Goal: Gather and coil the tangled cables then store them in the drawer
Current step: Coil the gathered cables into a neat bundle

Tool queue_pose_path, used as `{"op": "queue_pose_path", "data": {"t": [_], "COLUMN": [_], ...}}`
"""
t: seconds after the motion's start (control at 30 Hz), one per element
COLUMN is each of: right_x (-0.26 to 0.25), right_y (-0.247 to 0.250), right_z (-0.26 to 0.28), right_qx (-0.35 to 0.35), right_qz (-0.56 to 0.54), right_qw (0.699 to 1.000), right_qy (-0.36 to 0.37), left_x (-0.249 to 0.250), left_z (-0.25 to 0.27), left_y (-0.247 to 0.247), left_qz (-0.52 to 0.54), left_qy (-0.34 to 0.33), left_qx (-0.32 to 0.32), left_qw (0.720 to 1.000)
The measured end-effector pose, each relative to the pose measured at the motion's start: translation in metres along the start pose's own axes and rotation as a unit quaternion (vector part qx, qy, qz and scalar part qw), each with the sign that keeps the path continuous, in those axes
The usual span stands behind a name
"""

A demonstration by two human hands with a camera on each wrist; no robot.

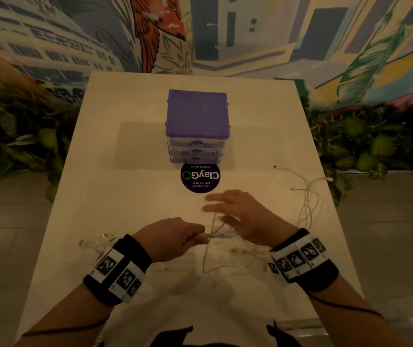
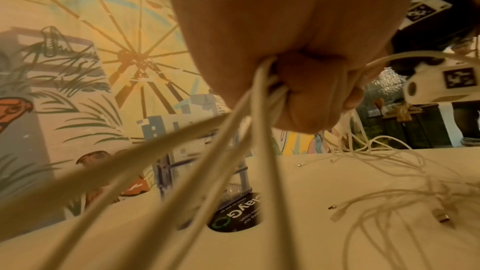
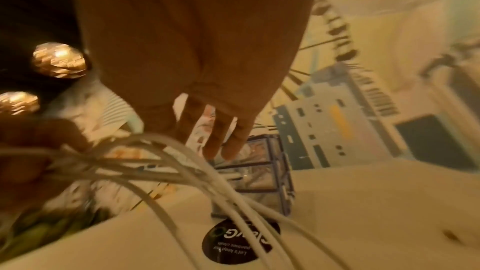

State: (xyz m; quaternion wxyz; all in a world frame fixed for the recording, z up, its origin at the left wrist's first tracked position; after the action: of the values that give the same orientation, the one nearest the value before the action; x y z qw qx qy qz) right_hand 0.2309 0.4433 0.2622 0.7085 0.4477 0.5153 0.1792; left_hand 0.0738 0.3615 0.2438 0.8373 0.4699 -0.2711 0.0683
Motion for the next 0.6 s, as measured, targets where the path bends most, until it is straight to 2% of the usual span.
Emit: {"op": "queue_pose_path", "data": {"t": [0.07,0.1,0.17,0.23,0.3,0.43,0.6], "right_x": [-0.004,-0.004,0.003,0.031,0.062,0.092,0.102], "right_y": [-0.010,-0.008,0.007,0.030,0.050,0.050,0.030], "right_z": [-0.011,-0.013,-0.010,0.003,0.028,0.068,0.089], "right_qx": [-0.107,-0.112,-0.028,0.128,0.235,0.252,0.348], "right_qz": [0.040,0.038,0.012,-0.001,-0.014,-0.063,-0.202], "right_qw": [0.993,0.993,1.000,0.989,0.952,0.905,0.779], "right_qy": [0.011,0.019,0.007,-0.079,-0.197,-0.338,-0.481], "left_x": [0.002,0.001,-0.004,-0.010,-0.015,-0.019,-0.006], "left_z": [-0.001,-0.001,0.002,0.007,0.012,0.015,0.011], "left_y": [-0.001,-0.001,-0.001,-0.002,-0.004,-0.003,-0.005], "left_qz": [-0.027,-0.029,-0.016,0.001,0.026,0.058,0.065], "left_qy": [0.003,0.007,0.010,0.012,0.019,0.019,-0.004], "left_qx": [-0.008,-0.009,-0.002,0.005,0.013,0.029,0.026], "left_qw": [1.000,1.000,1.000,1.000,0.999,0.998,0.998]}}
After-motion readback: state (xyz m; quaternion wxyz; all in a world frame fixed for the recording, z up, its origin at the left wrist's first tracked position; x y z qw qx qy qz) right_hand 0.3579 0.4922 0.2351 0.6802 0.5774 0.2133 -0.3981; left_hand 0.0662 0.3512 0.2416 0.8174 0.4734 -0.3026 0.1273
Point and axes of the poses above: each hand's wrist, its own z-axis away from the middle knuckle, its own y-axis out of the back of the hand, x = y × z, the point moved 4 cm from there along -z, towards the middle knuckle, and after that the axes turned 1 degree about y, right-handed, at the moved point
